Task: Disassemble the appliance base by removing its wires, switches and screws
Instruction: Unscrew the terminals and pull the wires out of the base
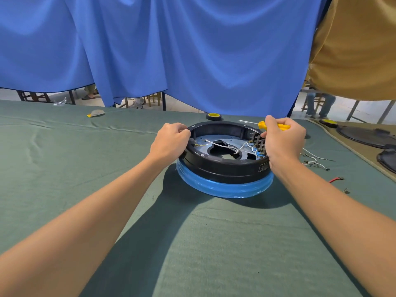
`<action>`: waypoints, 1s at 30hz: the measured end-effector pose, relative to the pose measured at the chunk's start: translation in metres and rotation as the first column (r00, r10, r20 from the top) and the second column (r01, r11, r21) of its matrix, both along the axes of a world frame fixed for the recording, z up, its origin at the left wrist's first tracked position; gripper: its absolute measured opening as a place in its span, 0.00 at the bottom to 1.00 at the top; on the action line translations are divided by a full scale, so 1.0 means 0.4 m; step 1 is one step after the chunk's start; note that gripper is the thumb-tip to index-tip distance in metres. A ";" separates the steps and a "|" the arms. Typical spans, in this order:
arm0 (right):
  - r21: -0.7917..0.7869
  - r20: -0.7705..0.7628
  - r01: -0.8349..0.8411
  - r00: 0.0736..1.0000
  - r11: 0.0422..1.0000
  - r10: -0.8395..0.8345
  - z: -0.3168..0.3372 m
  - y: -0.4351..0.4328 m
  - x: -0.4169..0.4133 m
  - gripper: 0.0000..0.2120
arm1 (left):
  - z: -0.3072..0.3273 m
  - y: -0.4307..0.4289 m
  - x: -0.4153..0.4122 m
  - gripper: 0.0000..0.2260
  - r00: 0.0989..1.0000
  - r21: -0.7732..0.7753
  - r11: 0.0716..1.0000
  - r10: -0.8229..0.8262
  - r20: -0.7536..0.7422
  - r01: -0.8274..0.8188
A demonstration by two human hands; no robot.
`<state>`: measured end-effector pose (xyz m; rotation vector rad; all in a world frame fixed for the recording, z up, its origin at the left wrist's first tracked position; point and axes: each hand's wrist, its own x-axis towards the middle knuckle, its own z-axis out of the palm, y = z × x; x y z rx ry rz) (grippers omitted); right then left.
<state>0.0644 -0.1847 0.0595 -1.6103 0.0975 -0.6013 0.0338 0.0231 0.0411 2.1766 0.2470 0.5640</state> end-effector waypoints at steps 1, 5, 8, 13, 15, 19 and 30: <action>-0.018 0.000 0.010 1.000 1.000 -0.010 0.002 0.001 0.003 0.09 | -0.004 0.001 0.002 0.15 1.000 0.041 0.999 0.015 0.011 -0.016; -0.009 -0.002 0.086 0.996 0.996 -0.086 -0.006 0.024 -0.008 0.09 | -0.021 -0.007 0.005 0.16 0.998 0.021 0.999 0.031 0.062 -0.033; -0.018 0.033 0.083 0.996 0.996 -0.083 -0.019 0.045 -0.015 0.10 | -0.030 -0.029 0.001 0.24 0.998 -0.084 0.996 -0.016 0.057 0.021; -0.070 0.064 0.096 0.994 0.993 -0.091 -0.016 0.029 0.019 0.11 | -0.045 -0.040 0.001 0.15 0.999 -0.121 0.993 0.004 0.051 0.002; -0.132 0.140 0.120 0.985 0.984 -0.101 -0.014 0.022 0.016 0.11 | -0.060 -0.048 0.000 0.19 0.995 -0.110 0.994 0.021 0.093 -0.011; -0.300 0.411 0.084 0.910 0.950 0.049 -0.046 0.038 -0.060 0.12 | -0.081 -0.042 0.011 0.28 0.990 -0.101 0.994 0.060 0.131 -0.047; -0.560 0.652 0.202 0.706 0.804 0.277 -0.117 0.096 -0.118 0.11 | -0.092 -0.024 0.037 0.28 0.972 -0.062 0.997 -0.026 0.235 0.042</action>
